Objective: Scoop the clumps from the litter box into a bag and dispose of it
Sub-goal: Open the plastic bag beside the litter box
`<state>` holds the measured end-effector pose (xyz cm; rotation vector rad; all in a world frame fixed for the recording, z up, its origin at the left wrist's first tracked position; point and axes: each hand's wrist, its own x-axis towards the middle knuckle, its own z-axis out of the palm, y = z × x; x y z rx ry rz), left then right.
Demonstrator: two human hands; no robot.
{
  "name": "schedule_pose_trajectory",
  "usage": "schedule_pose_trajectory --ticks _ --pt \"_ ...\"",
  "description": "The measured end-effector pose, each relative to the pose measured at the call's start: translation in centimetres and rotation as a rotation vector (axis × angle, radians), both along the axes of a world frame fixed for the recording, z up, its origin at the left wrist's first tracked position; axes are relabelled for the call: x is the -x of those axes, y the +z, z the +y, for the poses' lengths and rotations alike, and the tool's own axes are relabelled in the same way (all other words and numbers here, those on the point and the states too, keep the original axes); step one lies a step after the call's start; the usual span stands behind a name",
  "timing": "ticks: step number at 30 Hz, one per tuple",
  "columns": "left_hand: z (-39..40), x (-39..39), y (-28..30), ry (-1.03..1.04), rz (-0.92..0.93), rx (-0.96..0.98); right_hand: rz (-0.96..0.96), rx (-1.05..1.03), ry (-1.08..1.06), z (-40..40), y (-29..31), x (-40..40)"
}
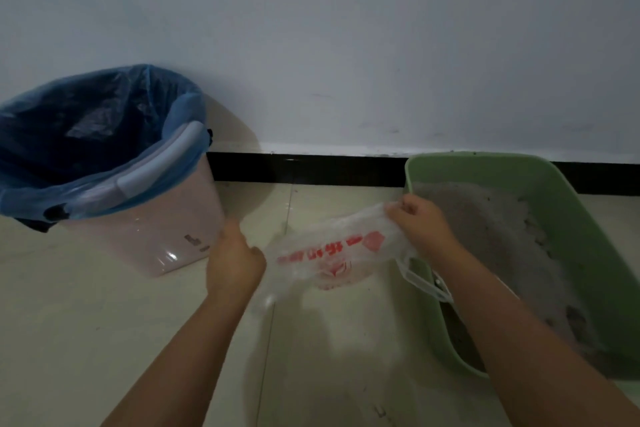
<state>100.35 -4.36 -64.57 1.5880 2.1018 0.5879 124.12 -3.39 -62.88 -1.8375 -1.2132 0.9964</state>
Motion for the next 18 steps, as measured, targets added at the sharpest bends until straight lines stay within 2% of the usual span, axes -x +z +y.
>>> schedule_pose_trajectory --ticks 2,4,6,8,10,12,14,16,18 --pt "-1.1 -1.9 -0.5 -0.186 0.034 0.015 0.045 -0.033 0.016 0.0 0.5 0.6" --pt "-1.7 -3.6 -1.2 -0.28 0.188 0.1 0.079 -0.049 0.092 -0.2 1.2 1.2" --pt "-1.6 -4.4 -2.1 -0.176 0.264 0.224 0.159 -0.038 0.16 -0.2 2.3 1.5" --pt "-1.4 -4.5 -3.2 -0.069 0.163 0.27 0.31 -0.025 0.172 -0.2 3.3 1.2" --pt "-1.0 -4.3 -4.0 -0.029 -0.051 0.23 0.391 0.003 0.18 -0.4 3.7 0.2" --pt "-0.2 -3.5 -4.0 0.102 -0.395 0.224 0.323 0.058 0.259 -0.7 3.6 -0.8" --pt "0.3 -2.8 -2.9 0.205 -0.787 0.312 0.061 0.178 0.434 -1.1 3.1 -1.9" --pt "0.5 -2.2 -1.9 0.221 -1.089 0.392 -0.232 0.303 0.549 -1.4 2.3 -2.6" --pt "1.0 -1.3 -2.2 0.211 -1.223 0.397 -0.253 0.305 0.526 -1.5 2.3 -2.8"
